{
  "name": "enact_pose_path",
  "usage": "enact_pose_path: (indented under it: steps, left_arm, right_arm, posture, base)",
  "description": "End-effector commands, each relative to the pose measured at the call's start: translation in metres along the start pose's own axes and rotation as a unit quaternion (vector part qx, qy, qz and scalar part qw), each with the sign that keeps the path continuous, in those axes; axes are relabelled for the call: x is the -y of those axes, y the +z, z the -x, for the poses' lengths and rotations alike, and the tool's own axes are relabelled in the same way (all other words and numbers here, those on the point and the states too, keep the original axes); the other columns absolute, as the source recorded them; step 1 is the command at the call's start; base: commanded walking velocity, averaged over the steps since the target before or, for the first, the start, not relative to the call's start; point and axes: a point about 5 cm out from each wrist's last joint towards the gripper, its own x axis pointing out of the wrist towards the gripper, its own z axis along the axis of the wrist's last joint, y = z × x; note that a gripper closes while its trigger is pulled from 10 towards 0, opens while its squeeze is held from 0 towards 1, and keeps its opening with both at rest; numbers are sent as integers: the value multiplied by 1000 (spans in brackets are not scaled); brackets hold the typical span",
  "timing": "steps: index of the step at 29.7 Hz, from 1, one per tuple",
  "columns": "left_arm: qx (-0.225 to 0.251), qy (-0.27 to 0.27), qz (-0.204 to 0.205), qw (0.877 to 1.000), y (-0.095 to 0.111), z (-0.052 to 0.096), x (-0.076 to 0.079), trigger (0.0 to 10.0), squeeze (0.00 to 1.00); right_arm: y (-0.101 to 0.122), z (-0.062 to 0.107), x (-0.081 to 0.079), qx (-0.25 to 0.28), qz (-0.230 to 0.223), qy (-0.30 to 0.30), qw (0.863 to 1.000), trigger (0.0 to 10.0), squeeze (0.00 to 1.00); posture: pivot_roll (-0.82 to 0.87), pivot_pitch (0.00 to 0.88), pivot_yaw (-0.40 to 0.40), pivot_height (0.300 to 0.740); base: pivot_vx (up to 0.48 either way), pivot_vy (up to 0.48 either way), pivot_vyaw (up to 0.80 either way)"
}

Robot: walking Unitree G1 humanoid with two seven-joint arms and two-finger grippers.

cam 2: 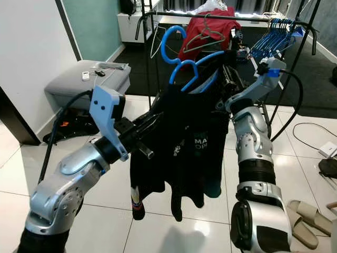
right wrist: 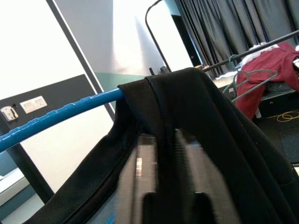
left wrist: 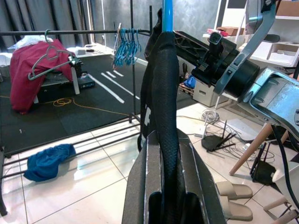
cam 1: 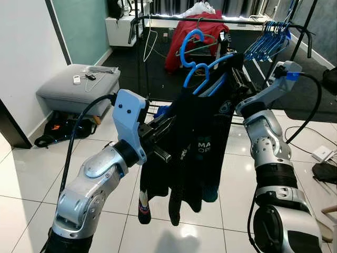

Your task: Hang hanger

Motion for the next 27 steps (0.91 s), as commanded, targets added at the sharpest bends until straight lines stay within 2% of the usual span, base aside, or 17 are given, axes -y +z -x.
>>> enact_pose_path:
  steps: [1, 13, 14, 15, 18, 19, 20, 23, 27]
  left_arm:
    - [22, -11, -5, 1000, 9, -1, 4, 10000, 0]
    - [19, -14, -6, 1000, 7, -1, 5, 10000, 0]
    - [13, -17, -13, 1000, 6, -2, 6, 10000, 0]
    - [13, -17, -13, 1000, 6, -2, 6, 10000, 0]
    - [-2, -26, -29, 999, 2, -2, 7, 10000, 0]
    - [-11, -31, -39, 999, -1, -1, 9, 10000, 0]
    - [-11, -31, -39, 999, -1, -1, 9, 10000, 0]
    - [-26, -42, -57, 997, -5, -1, 12, 10000, 0]
    - [-32, -44, -70, 996, -7, -1, 12, 10000, 0]
  right_arm:
    - [1, -3, -1, 2, 0, 2, 1000, 0, 0]
    - [0, -3, -3, -2, 6, 9, 1000, 0, 0]
    - [-3, -4, -13, -13, 24, 44, 999, 0, 0]
    - [-3, -4, -13, -13, 24, 44, 999, 0, 0]
    - [-7, -4, -35, -29, 44, 114, 992, 0, 0]
    - [-9, -3, -49, -40, 51, 163, 985, 0, 0]
    - [-9, -3, -49, -40, 51, 163, 985, 0, 0]
    - [-15, 5, -76, -69, 68, 253, 963, 0, 0]
    - [-16, 8, -80, -79, 74, 275, 955, 0, 0]
  posture:
    - [-35, 31, -14, 740]
    - [-36, 27, -14, 740]
    - [-37, 23, -15, 740]
    - [-37, 23, -15, 740]
    - [-38, 21, -15, 740]
    - [-40, 20, -14, 740]
    - [-40, 20, -14, 740]
    - [-40, 18, -16, 740]
    - [-41, 18, -17, 740]
  base:
    - [0, 0, 0]
    - [0, 0, 0]
    - [0, 0, 0]
    - [0, 0, 0]
    - [0, 0, 0]
    - [0, 0, 0]
    - [0, 0, 0]
    - [0, 0, 0]
    - [0, 0, 0]
